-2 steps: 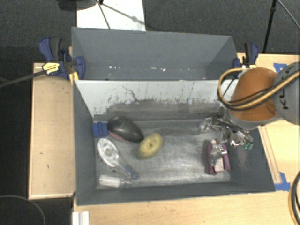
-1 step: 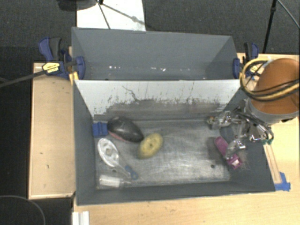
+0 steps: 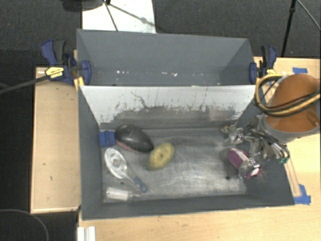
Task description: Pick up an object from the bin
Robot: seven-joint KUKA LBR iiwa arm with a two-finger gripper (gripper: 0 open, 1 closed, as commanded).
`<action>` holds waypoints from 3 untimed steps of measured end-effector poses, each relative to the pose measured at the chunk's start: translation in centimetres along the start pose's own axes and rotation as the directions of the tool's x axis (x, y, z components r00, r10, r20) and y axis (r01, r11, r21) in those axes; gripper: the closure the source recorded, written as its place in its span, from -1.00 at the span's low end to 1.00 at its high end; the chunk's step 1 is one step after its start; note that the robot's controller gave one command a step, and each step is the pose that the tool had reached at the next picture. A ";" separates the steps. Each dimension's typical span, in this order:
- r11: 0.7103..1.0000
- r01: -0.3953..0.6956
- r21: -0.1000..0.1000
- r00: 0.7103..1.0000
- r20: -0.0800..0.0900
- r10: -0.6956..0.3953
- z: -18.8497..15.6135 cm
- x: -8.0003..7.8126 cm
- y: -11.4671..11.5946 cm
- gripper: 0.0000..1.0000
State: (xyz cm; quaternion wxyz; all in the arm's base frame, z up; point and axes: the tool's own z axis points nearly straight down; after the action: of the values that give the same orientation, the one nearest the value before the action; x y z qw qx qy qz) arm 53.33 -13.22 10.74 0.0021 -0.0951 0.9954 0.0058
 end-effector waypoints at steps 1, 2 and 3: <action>0.906 0.424 0.012 0.906 -0.003 -0.424 -5.3 -4.2 1.8 -1.00; 0.922 0.388 0.013 0.922 -0.004 -0.388 -7.9 -4.0 -0.3 -1.00; 0.927 0.375 0.015 0.927 -0.003 -0.375 1.9 -4.6 4.2 -1.00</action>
Offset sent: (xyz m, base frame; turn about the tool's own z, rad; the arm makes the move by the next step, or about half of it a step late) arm 0.0353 0.0232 0.0512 -0.4350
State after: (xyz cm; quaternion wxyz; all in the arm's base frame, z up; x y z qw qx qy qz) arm 57.09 -8.18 8.91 0.0039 -0.2837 0.9589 -0.0024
